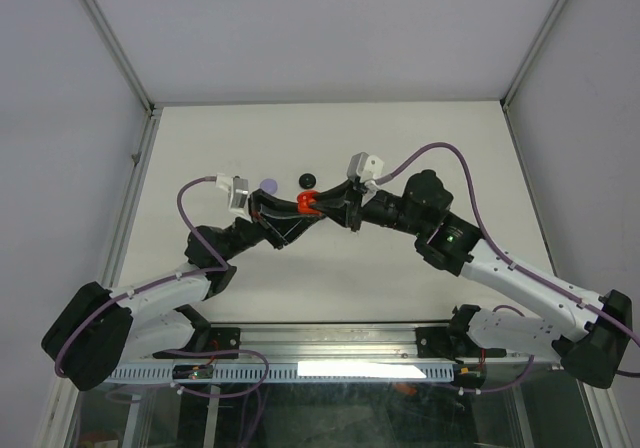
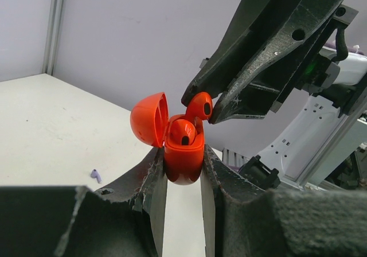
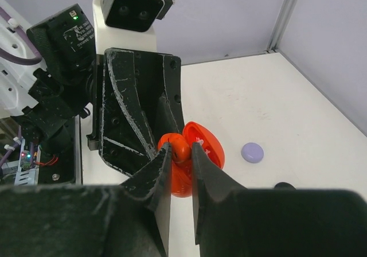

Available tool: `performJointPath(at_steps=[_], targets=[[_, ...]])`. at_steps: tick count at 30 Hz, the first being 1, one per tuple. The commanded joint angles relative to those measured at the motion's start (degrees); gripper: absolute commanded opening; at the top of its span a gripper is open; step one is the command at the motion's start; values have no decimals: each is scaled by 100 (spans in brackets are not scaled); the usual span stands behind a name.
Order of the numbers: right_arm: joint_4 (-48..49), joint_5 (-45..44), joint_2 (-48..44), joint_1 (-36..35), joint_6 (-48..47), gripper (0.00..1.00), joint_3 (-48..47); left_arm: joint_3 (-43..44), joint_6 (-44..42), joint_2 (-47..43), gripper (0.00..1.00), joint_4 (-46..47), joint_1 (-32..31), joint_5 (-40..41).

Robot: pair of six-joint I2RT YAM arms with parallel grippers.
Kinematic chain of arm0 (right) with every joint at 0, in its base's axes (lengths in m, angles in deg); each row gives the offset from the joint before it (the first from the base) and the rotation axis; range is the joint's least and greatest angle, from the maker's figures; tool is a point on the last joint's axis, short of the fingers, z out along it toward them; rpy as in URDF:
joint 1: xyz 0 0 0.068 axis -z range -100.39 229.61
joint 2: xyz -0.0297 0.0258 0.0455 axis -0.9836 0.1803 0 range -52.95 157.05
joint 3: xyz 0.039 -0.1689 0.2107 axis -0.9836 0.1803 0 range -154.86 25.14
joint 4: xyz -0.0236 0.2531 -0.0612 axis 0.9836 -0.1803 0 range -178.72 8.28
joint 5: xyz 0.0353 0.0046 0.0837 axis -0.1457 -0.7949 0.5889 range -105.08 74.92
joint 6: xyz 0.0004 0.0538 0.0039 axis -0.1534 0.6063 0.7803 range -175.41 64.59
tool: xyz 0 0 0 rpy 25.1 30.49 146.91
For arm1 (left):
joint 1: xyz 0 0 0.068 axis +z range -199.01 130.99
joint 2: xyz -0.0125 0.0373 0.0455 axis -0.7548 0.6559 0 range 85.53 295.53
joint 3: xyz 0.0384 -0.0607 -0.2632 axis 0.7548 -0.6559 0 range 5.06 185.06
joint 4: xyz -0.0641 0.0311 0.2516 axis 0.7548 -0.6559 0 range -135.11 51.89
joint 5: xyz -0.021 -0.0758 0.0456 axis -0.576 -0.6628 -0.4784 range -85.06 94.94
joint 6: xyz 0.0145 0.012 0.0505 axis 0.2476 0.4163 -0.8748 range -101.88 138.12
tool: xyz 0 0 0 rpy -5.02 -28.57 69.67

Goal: Insert the wireless bluetooth earbuds into the charging case
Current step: Place the earbud in the charging case.

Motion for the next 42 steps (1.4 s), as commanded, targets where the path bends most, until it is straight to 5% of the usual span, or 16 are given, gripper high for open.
performJointPath(at_steps=[1,15,29,42], targets=[[34,579,-64,-88,190,16,58,34,220,67,0,928,9,122],[-203,446,-88,-87,248,32,15,-163,-49,141,0,1358,6,-107],[-66,-909,-469,-84,866,85,-53,-57,-1911,-250,0,-610,2,357],[-747,-1501,113,-81,1216,92,-481,-119,-1701,-244,0,-126,1,216]])
